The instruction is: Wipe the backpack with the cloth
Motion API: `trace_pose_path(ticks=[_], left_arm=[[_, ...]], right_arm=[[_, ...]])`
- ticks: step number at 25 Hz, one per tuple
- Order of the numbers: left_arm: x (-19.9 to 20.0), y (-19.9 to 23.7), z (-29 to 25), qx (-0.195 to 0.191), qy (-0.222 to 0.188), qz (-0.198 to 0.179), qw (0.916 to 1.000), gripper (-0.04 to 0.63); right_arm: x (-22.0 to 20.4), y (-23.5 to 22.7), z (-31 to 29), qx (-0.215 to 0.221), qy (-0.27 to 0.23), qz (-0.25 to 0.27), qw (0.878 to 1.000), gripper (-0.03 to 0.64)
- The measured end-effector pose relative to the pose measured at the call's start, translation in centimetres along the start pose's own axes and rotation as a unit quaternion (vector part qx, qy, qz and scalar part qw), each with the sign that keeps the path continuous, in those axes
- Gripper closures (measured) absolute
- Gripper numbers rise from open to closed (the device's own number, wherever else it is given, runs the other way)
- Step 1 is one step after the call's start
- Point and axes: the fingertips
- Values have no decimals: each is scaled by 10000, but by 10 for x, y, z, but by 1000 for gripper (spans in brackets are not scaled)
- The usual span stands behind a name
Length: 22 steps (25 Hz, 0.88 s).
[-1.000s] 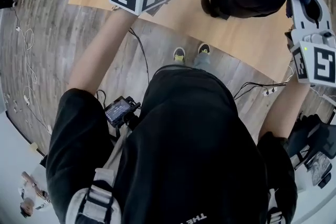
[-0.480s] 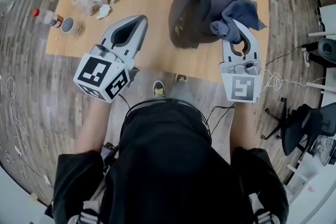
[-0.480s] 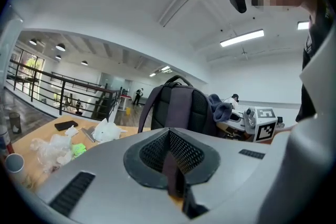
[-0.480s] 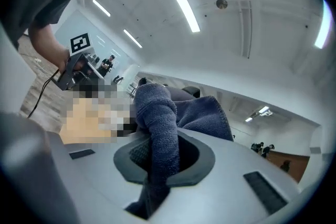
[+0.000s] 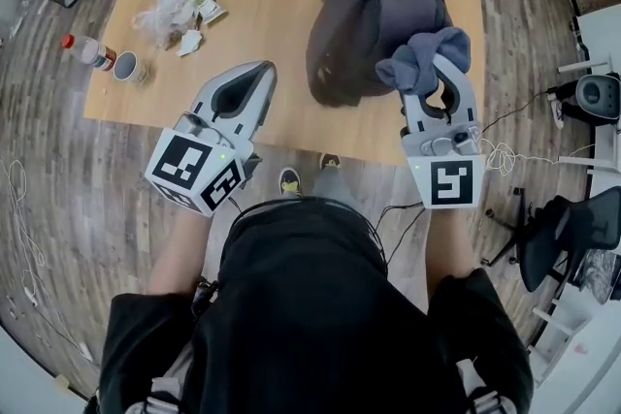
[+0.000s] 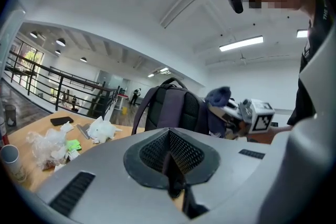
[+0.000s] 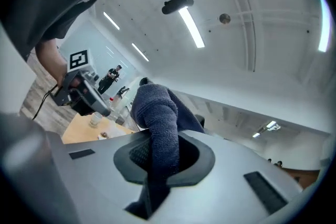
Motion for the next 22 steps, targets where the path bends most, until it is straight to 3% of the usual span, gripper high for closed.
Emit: trace_pose_path(ticks=[2,3,4,7,9,11,13,17,19,22], left_arm=[[2,-7,-1,-62,1,48,10000,580],[3,-9,-1,-80,3,68,9999,580],[3,-11,-1,-77,8,71,9999,581],[4,-11,-2,121,42,-6,9999,580],[2,-13,-5,259,67,-21,9996,580],[-1,-19,-9,251,77,6,9997,581],[-2,-25,-14,206,73,-25,9998,580],[-5,-41,-23,65,99,-48,9999,581],[-5,-48,-26,-30,96,-39,9999,580],[-7,-54,-28,-96,121,-48,9999,580]], right_arm=[[25,-21,-25,443,-394,1000,9932,580],[29,-29,-35,633,-467,1291,9885,580],[31,-33,-44,743,-385,1247,9887,580],[25,-26,-46,564,76,-198,9982,580],[8,-8,-29,242,-9,-1184,9927,580],[-15,14,-11,243,206,-1811,9829,580],[-46,39,0,471,568,-2067,9756,580],[-148,106,9,1149,1980,-1971,9533,580],[-175,117,11,1215,2172,-1652,9544,580],[-163,107,12,1309,2188,-868,9630,580]])
Point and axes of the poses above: the fingertips, and each gripper's own axes: z backward along the fingers, y to its left, x out of its top, and after that the axes turned 4 degrees about x, right-handed
